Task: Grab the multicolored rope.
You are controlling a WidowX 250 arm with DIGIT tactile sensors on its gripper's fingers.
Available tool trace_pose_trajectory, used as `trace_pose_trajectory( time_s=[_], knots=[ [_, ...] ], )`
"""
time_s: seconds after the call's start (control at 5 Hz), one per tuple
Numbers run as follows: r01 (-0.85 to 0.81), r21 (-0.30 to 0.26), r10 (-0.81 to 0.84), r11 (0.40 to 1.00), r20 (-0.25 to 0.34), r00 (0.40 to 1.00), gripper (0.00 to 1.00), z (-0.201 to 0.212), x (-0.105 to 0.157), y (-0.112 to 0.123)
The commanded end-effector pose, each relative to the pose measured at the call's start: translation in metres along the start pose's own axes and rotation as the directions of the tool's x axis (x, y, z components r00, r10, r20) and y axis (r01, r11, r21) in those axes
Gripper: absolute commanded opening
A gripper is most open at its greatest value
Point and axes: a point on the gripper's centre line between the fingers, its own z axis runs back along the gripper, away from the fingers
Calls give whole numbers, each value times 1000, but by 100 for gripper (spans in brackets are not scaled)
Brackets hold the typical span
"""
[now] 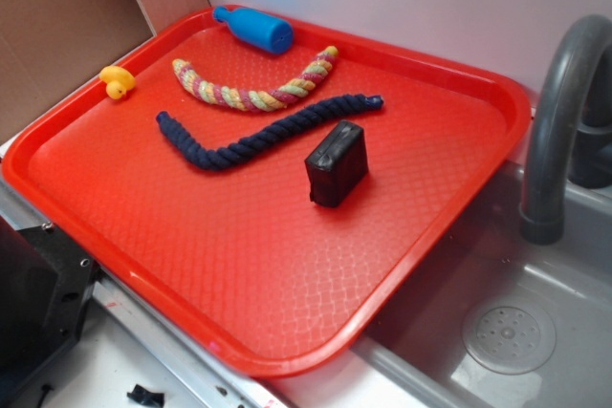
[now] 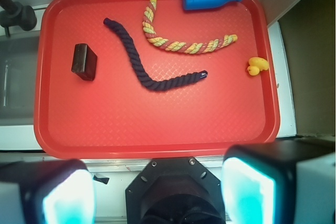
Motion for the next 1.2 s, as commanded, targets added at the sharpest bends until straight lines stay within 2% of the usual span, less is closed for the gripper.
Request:
trace_pose_trajectory(
  time_s=[0.0,0.2,0.4,0.6,0.8,1.0],
  knots=[
    [0,0,0,1000,0,1000,100,0,0,0],
    [-250,-11,250,968,4,968,100,-11,8,7],
    [-483,-9,483,875,11,875,100,-30,15,13],
    [-679,17,675,734,96,731,100,-53,25,26],
    [-837,-5,825,547,171,538,100,-88,45,38],
    [-945,21,919,327,224,324,100,-119,63,58]
  ],
)
